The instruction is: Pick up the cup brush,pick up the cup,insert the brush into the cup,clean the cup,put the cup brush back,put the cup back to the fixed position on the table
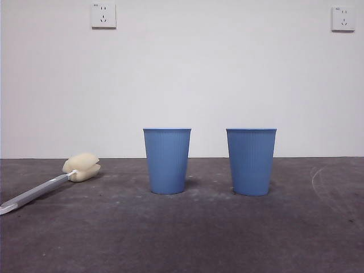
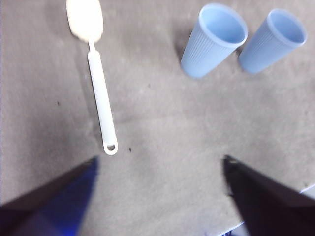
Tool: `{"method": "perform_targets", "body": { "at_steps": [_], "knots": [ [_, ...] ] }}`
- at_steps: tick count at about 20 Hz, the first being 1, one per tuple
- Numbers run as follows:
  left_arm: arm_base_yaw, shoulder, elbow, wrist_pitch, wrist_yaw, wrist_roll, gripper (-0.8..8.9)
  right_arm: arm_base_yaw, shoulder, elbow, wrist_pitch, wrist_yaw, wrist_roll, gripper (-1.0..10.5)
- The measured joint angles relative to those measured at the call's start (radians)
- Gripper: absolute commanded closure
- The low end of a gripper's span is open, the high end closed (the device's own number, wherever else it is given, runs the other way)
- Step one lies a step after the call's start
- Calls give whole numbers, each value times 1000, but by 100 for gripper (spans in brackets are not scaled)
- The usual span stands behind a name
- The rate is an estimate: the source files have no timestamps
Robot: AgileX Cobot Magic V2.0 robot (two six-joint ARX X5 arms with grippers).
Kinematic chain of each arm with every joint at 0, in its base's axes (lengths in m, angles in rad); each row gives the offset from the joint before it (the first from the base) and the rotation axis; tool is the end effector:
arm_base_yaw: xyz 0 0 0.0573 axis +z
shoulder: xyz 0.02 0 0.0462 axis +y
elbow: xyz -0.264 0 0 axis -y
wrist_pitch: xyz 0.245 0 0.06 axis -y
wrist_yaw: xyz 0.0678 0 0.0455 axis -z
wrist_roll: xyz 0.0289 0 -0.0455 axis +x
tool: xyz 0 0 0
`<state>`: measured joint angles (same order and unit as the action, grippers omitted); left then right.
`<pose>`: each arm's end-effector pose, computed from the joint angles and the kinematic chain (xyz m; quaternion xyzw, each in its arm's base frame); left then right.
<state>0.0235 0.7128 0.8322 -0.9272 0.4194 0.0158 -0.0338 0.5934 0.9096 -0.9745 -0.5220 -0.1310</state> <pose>0.1217 -0.0089 0.2968 -0.0792 0.3820 -0.1839 0.9022 0.0892 0.0114 0.3275 0.0284 0.2952 0.2486 0.9221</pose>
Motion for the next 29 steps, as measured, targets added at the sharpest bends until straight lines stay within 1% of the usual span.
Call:
{"method": "perform_targets", "body": {
  "at_steps": [2, 6, 9, 12, 15, 20, 29],
  "knots": [
    [-18, 61, 0, 25, -24, 17, 243, 0, 4, 0, -1, -2, 2, 376],
    [-81, 239, 0, 111, -148, 31, 243, 0, 18, 0, -2, -2, 3, 379],
    [-147, 391, 0, 206, -240, 37, 243, 0, 25, 0, -2, -2, 3, 379],
    [-205, 543, 0, 301, -309, 36, 243, 0, 32, 0, -2, -2, 3, 379],
    [-239, 665, 0, 378, -387, 30, 244, 1, 39, 0, -3, -2, 3, 379],
    [-243, 764, 0, 446, -417, -2, 249, 1, 39, 0, -5, -2, 3, 380],
    [-257, 841, 1, 478, -421, -53, 256, 1, 47, 0, -4, -2, 3, 380]
  ]
}}
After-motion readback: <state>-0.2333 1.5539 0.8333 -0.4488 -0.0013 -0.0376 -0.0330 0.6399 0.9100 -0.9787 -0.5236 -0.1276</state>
